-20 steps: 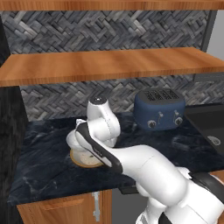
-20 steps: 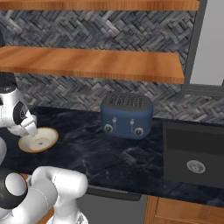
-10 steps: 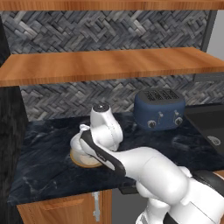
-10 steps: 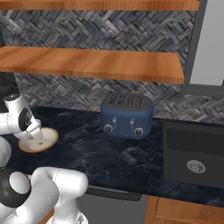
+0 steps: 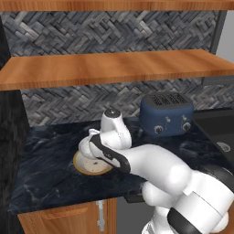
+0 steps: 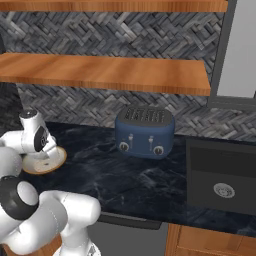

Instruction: Pick up the bowls on the counter and stack them on top of one another in the open cabinet. Place the smaller bowl on top of the larger bowl.

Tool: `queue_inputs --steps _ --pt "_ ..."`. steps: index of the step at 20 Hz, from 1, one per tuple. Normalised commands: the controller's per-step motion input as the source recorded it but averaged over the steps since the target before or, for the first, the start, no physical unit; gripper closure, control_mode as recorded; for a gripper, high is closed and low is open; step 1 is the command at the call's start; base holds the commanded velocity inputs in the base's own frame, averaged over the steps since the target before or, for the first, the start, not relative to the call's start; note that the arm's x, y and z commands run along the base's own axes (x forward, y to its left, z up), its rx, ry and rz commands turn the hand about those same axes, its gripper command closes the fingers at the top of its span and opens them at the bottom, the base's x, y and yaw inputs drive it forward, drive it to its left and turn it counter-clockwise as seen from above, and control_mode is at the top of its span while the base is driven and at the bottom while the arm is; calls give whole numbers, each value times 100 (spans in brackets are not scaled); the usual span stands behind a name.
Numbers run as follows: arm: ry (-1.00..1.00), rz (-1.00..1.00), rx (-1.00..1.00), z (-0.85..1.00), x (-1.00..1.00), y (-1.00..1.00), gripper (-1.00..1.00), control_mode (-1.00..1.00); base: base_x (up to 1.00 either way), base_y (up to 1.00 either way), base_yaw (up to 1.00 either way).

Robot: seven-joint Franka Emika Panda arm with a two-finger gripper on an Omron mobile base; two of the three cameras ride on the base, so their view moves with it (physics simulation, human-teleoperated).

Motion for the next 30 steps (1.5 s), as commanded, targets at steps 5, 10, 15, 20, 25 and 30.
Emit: queue_inputs --steps 5,10,15,20,25,30 --pt "0 0 5 -27 15 0 100 -100 0 0 0" --pt "0 0 4 -7 1 6 100 -100 0 0 0" --pt "0 0 1 -8 0 26 100 -100 0 0 0" --pt "0 0 0 -2 0 7 100 -100 0 0 0" --pt "0 0 0 0 0 0 -100 -100 0 0 0" --pt "0 0 0 5 0 0 -100 -100 0 0 0"
